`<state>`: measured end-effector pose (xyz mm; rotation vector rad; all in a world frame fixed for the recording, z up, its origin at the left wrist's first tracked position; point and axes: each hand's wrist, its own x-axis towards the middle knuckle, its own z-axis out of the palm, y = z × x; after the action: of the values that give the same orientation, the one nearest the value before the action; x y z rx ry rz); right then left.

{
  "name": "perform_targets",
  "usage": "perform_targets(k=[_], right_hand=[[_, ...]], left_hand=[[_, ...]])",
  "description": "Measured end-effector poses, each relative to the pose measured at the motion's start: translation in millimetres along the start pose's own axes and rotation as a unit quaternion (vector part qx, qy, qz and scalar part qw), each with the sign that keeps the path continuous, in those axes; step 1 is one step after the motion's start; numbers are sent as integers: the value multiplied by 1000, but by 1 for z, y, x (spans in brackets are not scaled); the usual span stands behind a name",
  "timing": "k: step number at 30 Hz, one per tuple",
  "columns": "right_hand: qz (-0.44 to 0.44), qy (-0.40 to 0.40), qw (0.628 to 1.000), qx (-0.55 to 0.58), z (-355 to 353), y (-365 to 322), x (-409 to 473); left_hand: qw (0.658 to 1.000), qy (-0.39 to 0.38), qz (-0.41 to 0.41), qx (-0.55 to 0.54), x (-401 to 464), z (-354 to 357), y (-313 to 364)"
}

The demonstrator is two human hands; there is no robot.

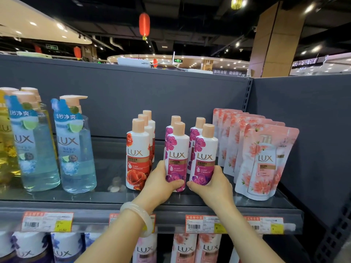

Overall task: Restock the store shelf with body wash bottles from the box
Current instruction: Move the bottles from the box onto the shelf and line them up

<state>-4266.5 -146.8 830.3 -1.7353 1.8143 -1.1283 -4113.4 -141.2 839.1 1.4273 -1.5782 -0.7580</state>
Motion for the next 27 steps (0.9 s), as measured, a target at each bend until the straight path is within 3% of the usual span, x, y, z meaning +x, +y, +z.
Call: perform_targets(k=[15, 19, 22, 24, 26, 27], right_hand=[[1, -6, 1000, -3, -1, 2, -1], [-10, -33, 999, 29, -5, 6, -2], [-23, -6, 990, 141, -12, 10, -6], [-90, 105, 979, 150, -15, 11, -18], [-213, 193, 949, 129, -10, 6, -32], [-251, 188, 943, 113, -3, 2, -39]], left_hand=[[999, 20, 31, -11, -8, 1, -4], [996, 32, 74, -33, -23, 1, 5], [976, 174, 127, -15, -46, -7, 0], [937, 310, 158, 5, -55, -25, -8], [924, 365, 117, -4, -51, -49, -18], [935, 349, 66, -11, -44, -59, -22]])
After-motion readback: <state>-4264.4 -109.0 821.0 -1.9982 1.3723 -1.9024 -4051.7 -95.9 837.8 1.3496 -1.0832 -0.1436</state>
